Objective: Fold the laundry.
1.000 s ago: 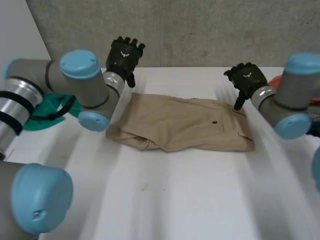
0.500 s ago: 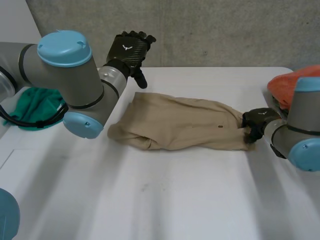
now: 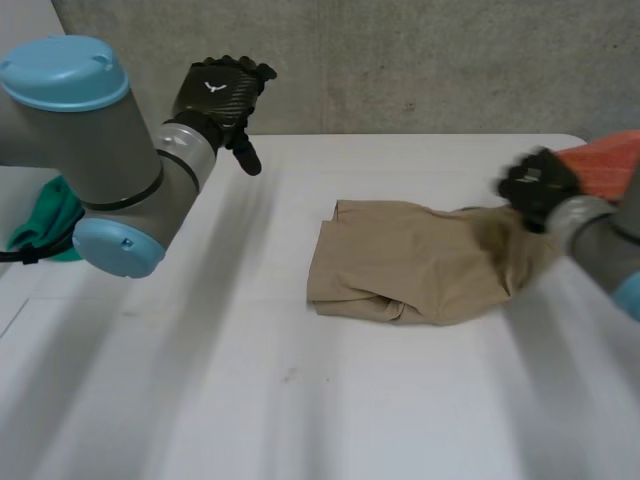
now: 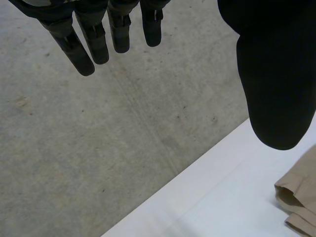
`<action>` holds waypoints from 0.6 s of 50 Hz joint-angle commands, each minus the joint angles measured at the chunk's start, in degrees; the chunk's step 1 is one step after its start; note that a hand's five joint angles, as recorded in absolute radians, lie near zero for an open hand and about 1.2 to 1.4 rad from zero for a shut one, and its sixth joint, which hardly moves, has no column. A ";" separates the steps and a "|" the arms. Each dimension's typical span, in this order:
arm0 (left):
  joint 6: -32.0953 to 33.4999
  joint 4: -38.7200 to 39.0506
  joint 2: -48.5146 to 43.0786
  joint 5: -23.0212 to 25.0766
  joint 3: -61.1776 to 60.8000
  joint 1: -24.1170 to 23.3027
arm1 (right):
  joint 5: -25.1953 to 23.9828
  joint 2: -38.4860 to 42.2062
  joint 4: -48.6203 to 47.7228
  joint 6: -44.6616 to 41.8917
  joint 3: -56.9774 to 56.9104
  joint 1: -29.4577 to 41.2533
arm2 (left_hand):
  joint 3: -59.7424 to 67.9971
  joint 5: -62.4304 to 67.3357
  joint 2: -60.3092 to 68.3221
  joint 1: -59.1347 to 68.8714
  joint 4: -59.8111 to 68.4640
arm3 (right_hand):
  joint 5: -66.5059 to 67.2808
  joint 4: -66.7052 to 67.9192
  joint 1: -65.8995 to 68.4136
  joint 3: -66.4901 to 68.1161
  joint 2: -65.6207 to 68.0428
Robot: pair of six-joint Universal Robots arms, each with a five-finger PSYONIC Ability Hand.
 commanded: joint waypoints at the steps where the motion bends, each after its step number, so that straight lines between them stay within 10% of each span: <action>1: -0.46 -0.07 3.58 -0.08 -3.32 1.94 | -12.27 1.10 -9.65 1.17 0.60 17.21 | -1.95 -2.80 -1.88 -0.84 -1.42 | 12.85 11.64 15.90 11.88 13.09; 6: -1.60 0.02 5.51 0.27 -5.87 2.99 | -12.90 6.46 -7.21 2.22 -1.67 22.93 | -1.95 -2.80 -1.88 -0.84 -1.42 | 12.85 11.64 15.90 11.88 13.09; 8: -1.77 0.11 5.52 0.27 -5.96 3.17 | -11.85 7.08 -5.45 2.93 -3.08 23.46 | -1.95 -2.80 -1.88 -0.84 -1.42 | -18.26 -19.47 -15.20 -19.22 -18.02; 9: -1.69 0.20 5.34 0.27 -5.79 3.08 | -10.28 6.82 -3.18 4.24 -4.31 23.64 | -1.95 -2.80 -1.88 -0.84 -1.42 | -57.15 -58.36 -54.10 -58.12 -56.91; 20: -1.77 -3.56 -4.48 -0.08 10.88 -3.85 | -0.50 -2.76 6.77 52.72 -10.64 13.73 | -1.95 -2.80 -1.88 -0.84 -1.42 | -57.15 -58.36 -54.10 -58.12 -56.91; 30: -2.04 -19.47 -20.47 -1.13 29.26 -12.64 | -0.85 7.50 16.77 50.04 -18.81 9.23 | -1.95 -2.80 -1.88 -0.84 -1.42 | -57.15 -58.36 -54.10 -58.12 -56.91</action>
